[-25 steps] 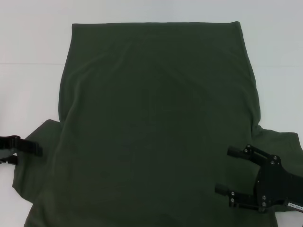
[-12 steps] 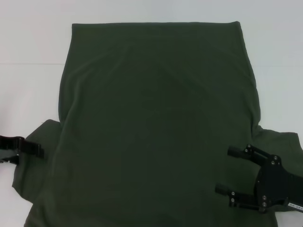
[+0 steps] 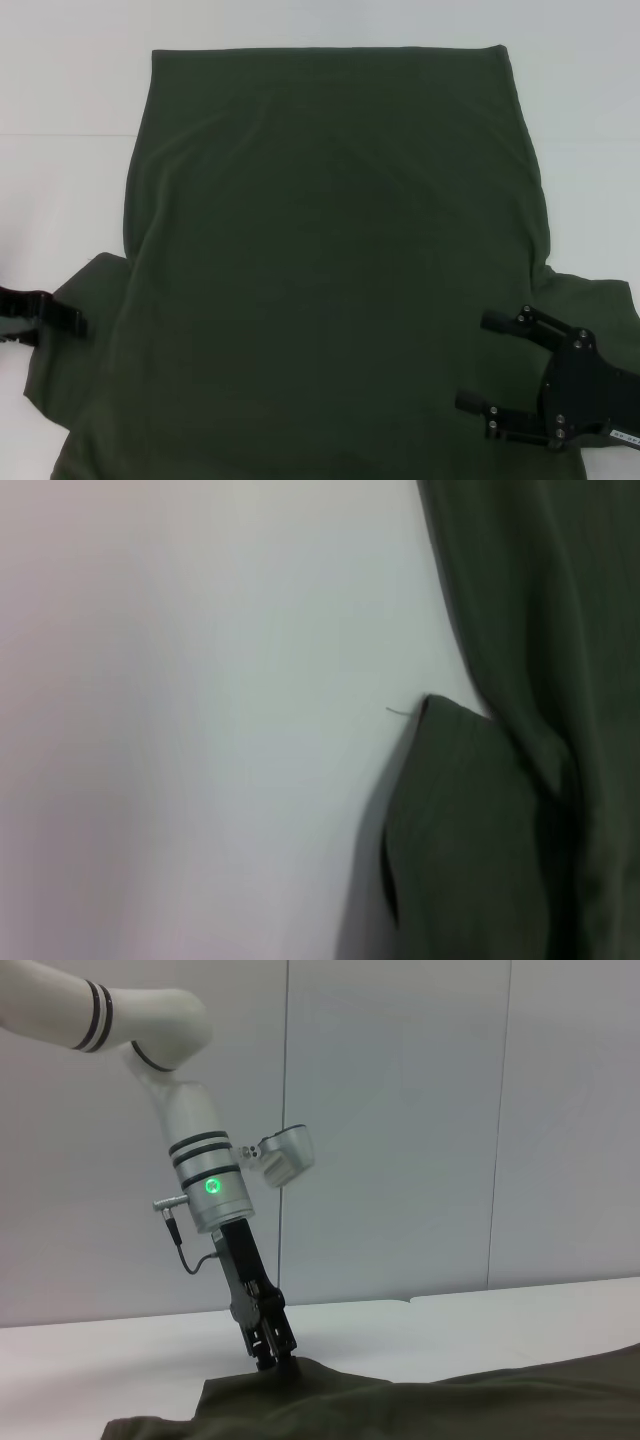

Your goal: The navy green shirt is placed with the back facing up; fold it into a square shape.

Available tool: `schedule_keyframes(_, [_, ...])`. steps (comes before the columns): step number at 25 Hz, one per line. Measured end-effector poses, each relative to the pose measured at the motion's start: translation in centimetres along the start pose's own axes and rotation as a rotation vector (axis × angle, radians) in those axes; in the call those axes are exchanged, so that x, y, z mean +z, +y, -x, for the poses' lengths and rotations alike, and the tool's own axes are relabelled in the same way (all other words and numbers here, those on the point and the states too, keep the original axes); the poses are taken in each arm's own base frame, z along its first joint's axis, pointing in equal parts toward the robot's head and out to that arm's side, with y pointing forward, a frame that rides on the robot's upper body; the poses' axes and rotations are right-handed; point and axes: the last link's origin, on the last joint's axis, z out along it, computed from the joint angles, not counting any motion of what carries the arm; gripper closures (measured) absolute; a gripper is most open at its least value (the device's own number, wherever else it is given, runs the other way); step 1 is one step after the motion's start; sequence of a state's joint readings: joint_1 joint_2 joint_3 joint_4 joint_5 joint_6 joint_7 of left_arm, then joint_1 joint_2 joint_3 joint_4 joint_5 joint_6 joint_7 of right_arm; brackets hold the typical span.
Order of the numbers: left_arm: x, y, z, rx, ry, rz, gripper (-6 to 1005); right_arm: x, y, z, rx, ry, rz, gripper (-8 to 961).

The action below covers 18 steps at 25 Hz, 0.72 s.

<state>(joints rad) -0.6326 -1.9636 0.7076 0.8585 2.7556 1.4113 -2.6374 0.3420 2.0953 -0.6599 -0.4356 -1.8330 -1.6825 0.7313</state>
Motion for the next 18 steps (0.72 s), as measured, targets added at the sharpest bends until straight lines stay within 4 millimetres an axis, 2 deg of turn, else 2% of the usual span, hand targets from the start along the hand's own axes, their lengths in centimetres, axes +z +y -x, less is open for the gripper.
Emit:
schedule_keyframes(3, [0.02,-0.09,0.07,0.003,-0.004,-0.013,304,0.0,0.0,0.01,0.0,-0.001,0.0,46])
schedule_keyframes(8, [0.4,0.06,0.22,0.013,-0.015,-0.031,299,0.0,0.01,0.02,0.0,-0.002,0.001,47])
schedule_keyframes(18, [0.45,0.22,0.14,0.029,-0.016,-0.034,420,0.0,0.01,0.02,0.001,-0.001,0.001,47])
